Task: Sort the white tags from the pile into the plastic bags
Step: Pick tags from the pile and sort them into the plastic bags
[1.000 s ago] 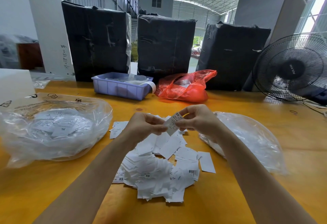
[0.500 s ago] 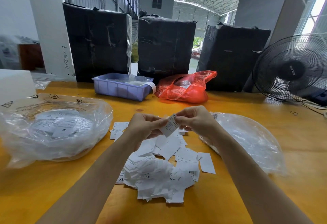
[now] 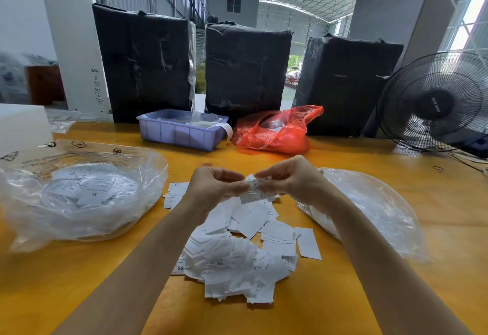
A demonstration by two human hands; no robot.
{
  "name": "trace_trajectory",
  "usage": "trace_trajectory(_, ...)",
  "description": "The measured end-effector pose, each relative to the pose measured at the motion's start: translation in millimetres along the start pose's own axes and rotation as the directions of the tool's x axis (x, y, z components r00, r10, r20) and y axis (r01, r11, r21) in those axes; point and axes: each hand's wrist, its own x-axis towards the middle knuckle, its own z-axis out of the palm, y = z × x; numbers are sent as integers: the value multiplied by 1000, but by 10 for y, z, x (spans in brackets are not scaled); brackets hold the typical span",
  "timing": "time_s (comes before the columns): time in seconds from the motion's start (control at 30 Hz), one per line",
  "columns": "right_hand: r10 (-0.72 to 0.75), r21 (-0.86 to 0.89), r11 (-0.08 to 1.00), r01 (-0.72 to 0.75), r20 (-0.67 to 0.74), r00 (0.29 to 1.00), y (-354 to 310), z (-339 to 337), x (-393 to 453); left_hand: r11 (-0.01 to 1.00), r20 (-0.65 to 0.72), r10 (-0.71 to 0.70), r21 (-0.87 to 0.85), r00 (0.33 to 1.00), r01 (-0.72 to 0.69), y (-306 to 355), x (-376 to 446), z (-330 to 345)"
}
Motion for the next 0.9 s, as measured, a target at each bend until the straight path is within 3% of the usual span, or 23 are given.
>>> trace_trajectory(0.17,2,-209,978,-5,-10,1000,20,-67,1,999,-8,35,0,999,-35,-4,4,-6)
trace_trajectory(0.3,-27,-178,984,30,18,999,32,-29,-2,999,4,43,-12,999,-43,0,-8,37)
trace_trajectory(0.4,-38,-270,961,57,75,996,28,25,1,997,4,66,-32,998,-66,5,-16,39)
trace_trajectory(0.5,-72,-313,948,52,-54,996,39,-63,3,995,-33,47,-87,998,-50,4,-2,9)
trace_trajectory(0.57,-58,-190,982,18,-211,976,75,-144,13,992,-39,18,-123,999,-23,4,3,4)
trace_trajectory(0.6,-5,-25,1000,-1,-260,966,75,-164,6,991,-35,2,-134,999,-6,6,6,7)
trace_trajectory(0.63,71,179,984,-24,-263,962,54,-161,-3,989,-32,-12,-145,999,7,7,8,10)
trace_trajectory(0.7,203,527,846,-88,-165,965,12,-101,1,984,-28,-34,-176,999,29,14,12,13)
trace_trajectory(0.9,317,750,651,-117,-129,940,-38,115,9,952,-22,-109,-290,994,98,36,17,11)
